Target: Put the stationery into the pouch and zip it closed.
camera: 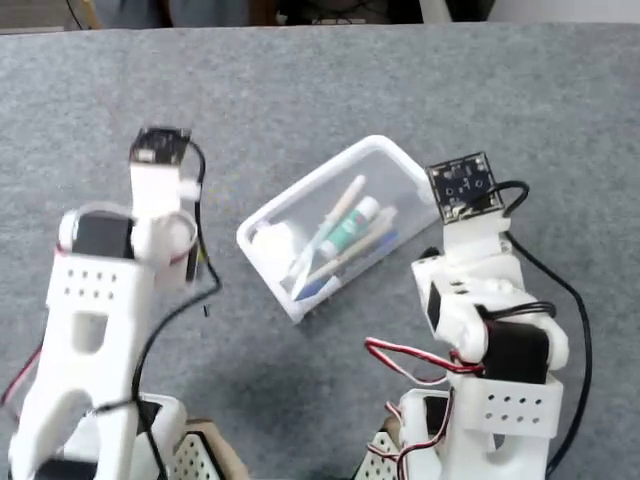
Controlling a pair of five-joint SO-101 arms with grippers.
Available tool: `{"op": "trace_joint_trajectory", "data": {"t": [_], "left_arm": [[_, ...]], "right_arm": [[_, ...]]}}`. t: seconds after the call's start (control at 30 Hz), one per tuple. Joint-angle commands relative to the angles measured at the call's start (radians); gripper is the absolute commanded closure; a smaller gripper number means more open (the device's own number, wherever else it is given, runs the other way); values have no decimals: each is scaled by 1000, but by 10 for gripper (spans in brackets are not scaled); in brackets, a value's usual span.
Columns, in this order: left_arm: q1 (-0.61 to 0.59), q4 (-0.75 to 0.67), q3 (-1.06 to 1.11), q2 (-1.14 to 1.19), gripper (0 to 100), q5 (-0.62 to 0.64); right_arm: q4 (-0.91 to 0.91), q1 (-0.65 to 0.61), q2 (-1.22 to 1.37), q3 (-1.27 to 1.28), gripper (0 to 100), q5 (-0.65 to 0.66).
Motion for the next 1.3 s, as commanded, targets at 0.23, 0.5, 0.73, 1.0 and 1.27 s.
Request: {"op": "trace_joint_trajectory", "data": {"t": [0.23,0.5,0.73,1.0,1.27], "left_arm": [[-8,-166,421,-311,823,-8],[-12,-354,651,-318,823,-9],[-10,-390,725,-318,823,-46],[-12,-400,777,-318,823,-112],[-217,-559,914,-318,823,-112]], "right_arm": [[-91,-3,-127,259,847,-8],[-160,77,-344,481,843,-8],[-149,77,-581,664,846,-9],[-41,77,-762,740,847,-12],[-43,80,-754,776,847,-9]]}}
